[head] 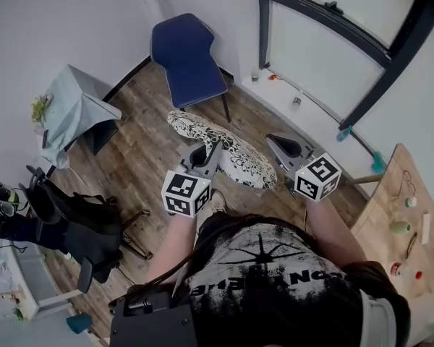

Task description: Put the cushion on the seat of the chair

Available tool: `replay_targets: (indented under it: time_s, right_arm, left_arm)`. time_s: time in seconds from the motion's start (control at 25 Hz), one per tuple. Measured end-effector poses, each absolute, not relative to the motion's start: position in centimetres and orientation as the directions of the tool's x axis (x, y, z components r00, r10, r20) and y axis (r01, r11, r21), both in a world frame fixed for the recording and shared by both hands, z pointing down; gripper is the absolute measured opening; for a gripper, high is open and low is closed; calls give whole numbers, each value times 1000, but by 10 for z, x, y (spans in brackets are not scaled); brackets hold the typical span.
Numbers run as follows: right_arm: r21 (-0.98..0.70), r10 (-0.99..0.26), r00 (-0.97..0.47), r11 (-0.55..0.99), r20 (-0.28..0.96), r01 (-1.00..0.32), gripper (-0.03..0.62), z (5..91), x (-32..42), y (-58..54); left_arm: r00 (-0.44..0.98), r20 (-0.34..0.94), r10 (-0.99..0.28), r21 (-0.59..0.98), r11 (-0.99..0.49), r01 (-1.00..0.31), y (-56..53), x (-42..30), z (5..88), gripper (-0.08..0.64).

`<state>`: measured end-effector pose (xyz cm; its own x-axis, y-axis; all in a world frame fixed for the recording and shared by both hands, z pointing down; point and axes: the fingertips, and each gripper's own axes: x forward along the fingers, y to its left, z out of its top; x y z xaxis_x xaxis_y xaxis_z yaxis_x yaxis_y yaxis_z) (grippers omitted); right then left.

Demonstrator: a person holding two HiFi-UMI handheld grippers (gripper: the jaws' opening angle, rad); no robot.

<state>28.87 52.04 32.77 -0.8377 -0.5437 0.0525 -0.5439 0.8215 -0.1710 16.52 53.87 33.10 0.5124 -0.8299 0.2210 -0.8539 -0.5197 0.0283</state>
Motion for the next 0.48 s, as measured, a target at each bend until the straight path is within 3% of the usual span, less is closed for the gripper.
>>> replay_targets:
  time_s: [0.48]
  right_arm:
    - [-165, -534, -841, 825, 85, -540, 18, 328, 279, 508]
  left_arm:
    - [513, 233, -826, 50, -517, -855, 522, 157, 328, 26]
